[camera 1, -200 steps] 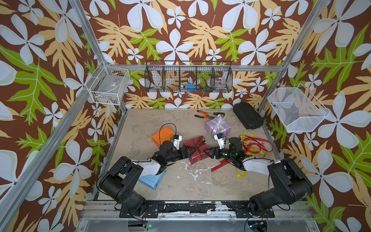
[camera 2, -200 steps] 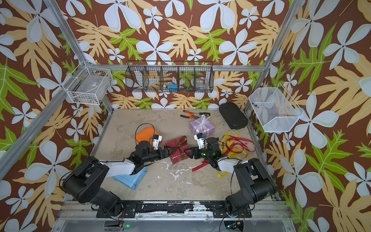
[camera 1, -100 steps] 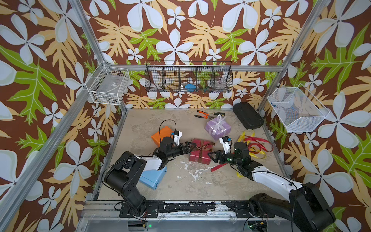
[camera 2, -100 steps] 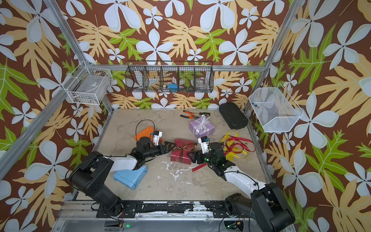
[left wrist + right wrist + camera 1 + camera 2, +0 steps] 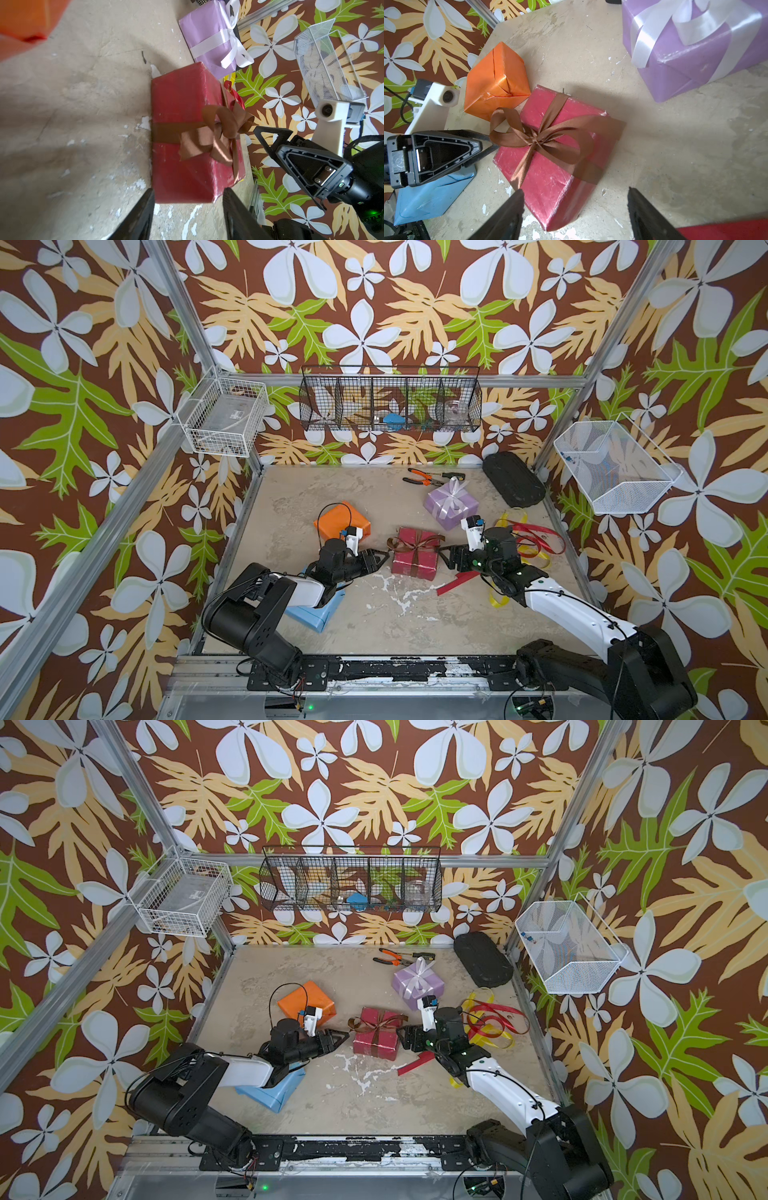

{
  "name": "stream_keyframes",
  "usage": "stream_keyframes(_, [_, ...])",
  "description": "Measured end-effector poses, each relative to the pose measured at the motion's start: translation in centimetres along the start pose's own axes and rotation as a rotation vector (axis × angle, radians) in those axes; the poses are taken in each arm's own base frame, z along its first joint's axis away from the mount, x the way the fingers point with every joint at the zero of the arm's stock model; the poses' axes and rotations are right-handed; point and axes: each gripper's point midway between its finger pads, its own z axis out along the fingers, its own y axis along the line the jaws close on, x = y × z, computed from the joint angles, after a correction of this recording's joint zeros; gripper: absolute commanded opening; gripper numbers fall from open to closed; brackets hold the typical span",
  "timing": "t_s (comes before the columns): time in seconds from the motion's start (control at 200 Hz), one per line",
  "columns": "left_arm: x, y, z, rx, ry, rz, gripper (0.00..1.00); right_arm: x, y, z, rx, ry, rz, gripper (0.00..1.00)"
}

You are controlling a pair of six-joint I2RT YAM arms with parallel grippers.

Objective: Untie the ribbon bows on the gift boxes
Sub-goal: Untie the ribbon from the gift box.

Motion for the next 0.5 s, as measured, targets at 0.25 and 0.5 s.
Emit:
stream_keyframes(0.25, [-1.7,0.3,1.5,-0.016,-0.042,-0.012,0.56,0.1,0.0,0.0,0.000,0.002,0.008,0.79])
stream_keyframes(0.5, [-3.5,-0.9,3.7,0.030,-0.048,-0.014,0.57,-0.1,0.0,0.0,0.000,0.000,0.007,0.79])
